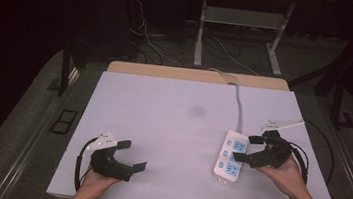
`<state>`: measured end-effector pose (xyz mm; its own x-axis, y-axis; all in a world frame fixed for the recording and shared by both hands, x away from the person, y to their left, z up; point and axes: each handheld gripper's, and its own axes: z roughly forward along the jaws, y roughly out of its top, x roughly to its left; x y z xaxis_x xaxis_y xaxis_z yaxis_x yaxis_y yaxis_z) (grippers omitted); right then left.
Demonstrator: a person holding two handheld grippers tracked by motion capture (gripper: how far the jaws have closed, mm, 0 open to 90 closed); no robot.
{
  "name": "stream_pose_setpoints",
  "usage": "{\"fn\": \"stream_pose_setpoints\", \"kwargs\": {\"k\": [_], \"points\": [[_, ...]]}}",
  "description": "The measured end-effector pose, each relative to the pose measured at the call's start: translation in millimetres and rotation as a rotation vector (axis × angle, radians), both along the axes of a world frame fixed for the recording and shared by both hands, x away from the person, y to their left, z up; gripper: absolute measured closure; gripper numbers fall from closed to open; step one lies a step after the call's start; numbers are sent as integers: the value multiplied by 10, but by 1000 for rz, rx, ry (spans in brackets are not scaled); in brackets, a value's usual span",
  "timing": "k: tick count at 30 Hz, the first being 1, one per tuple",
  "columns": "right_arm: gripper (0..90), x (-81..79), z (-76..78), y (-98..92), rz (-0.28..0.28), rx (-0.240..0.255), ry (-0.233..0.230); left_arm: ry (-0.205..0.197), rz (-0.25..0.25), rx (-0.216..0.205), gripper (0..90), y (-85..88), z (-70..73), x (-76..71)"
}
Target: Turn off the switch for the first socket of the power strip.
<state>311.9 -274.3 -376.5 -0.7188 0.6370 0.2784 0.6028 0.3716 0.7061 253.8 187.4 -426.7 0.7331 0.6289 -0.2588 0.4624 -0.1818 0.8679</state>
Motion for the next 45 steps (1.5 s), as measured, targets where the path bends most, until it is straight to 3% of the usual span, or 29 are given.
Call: {"fn": "stream_pose_setpoints", "kwargs": {"k": [40, 45], "points": [[8, 510, -19, 192, 66, -140, 59, 3, -1, -1, 0, 19, -13, 19], [88, 555, -55, 216, 92, -162, 61, 6, 0, -1, 0, 21, -16, 22]]}}
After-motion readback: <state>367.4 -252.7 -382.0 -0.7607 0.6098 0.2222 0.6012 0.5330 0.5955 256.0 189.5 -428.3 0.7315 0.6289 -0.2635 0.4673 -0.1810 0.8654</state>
